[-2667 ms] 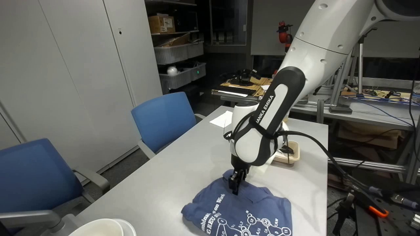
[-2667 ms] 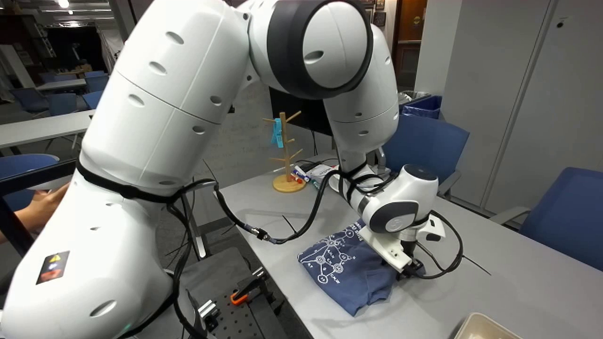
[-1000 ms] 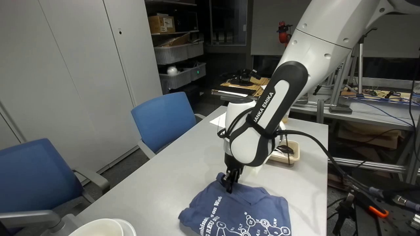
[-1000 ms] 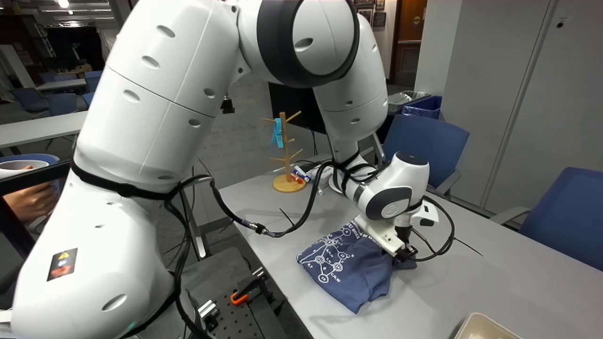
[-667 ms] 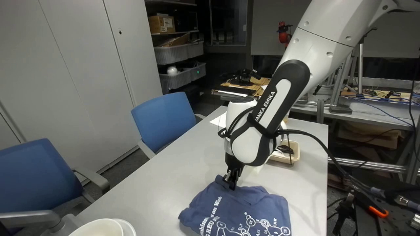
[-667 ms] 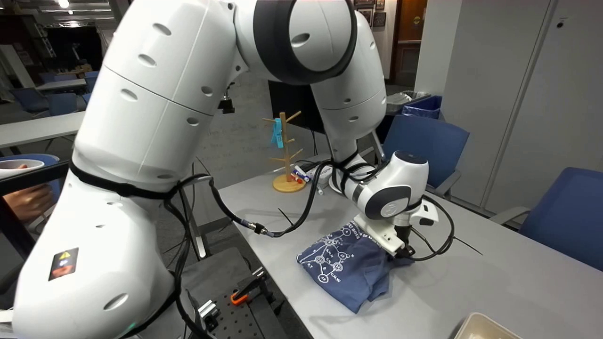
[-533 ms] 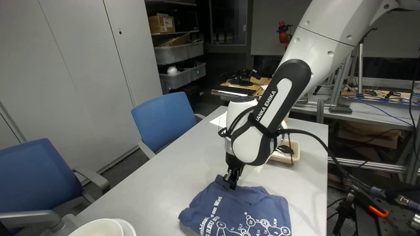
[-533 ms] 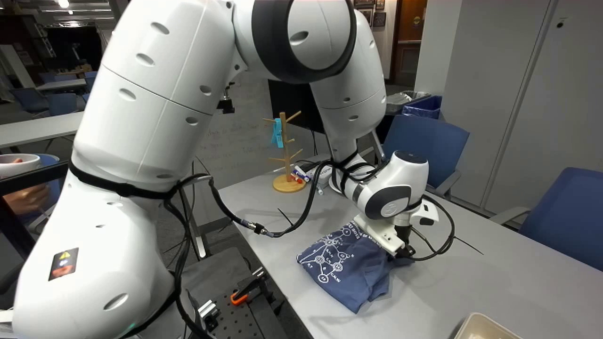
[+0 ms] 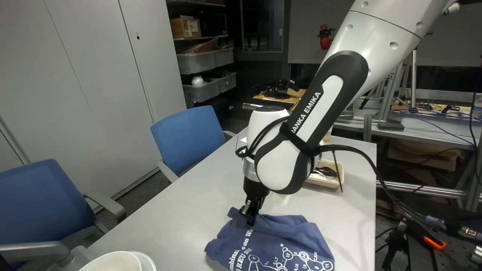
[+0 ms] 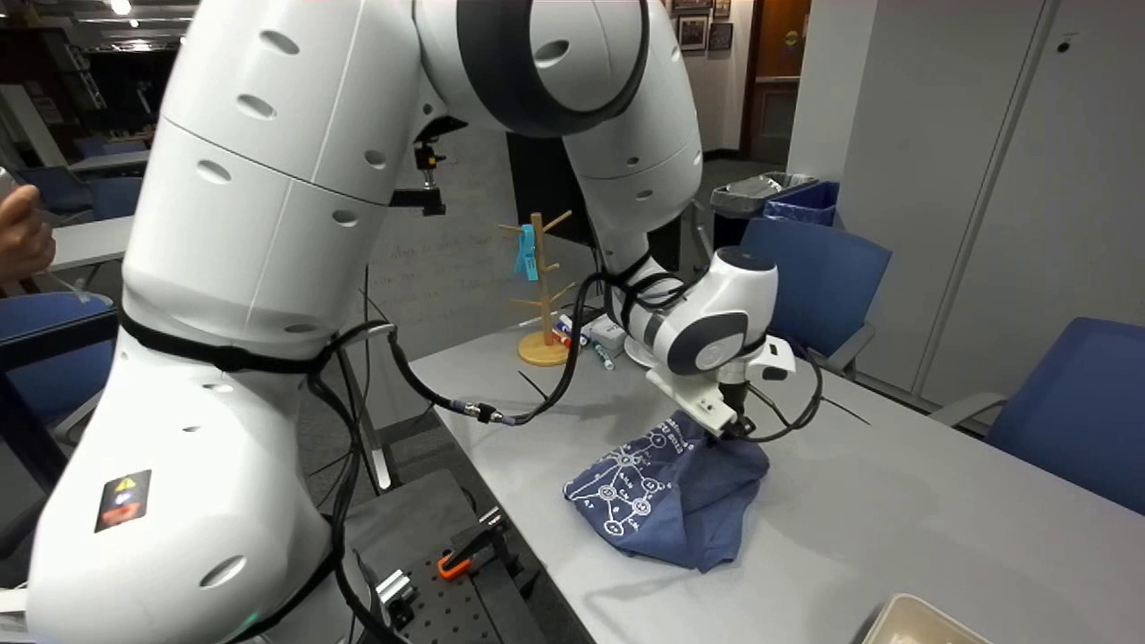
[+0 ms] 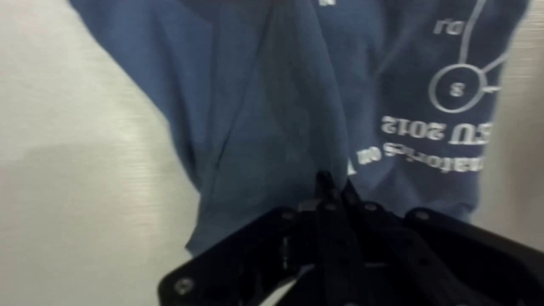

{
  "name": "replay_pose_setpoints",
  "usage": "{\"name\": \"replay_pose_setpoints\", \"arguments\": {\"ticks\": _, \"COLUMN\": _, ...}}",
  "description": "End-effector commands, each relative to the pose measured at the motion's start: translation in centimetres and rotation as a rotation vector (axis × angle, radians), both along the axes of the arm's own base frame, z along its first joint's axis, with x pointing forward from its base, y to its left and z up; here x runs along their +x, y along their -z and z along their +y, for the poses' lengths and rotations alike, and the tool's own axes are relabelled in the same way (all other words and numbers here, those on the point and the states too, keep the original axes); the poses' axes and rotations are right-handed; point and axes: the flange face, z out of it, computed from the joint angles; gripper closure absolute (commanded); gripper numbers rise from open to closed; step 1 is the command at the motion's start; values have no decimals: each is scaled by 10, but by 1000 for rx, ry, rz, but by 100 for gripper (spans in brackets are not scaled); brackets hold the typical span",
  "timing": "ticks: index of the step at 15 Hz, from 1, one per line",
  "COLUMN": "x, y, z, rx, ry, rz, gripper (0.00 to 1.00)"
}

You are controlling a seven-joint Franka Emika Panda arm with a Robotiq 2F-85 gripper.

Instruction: Unfold the blue t-shirt fully

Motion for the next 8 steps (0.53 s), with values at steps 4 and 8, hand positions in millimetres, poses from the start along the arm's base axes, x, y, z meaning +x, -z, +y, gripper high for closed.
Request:
{"name": "replay_pose_setpoints", "arguments": {"ticks": 4, "x": -20, "y": -42, "z": 133, "rx": 183, "ry": -125, "rz": 6, "gripper": 99}}
{"name": "replay_pose_setpoints", "arguments": {"ticks": 8, "x": -42, "y": -49, "z": 198, "rx": 291, "ry": -169, "rz": 42, "gripper": 99}}
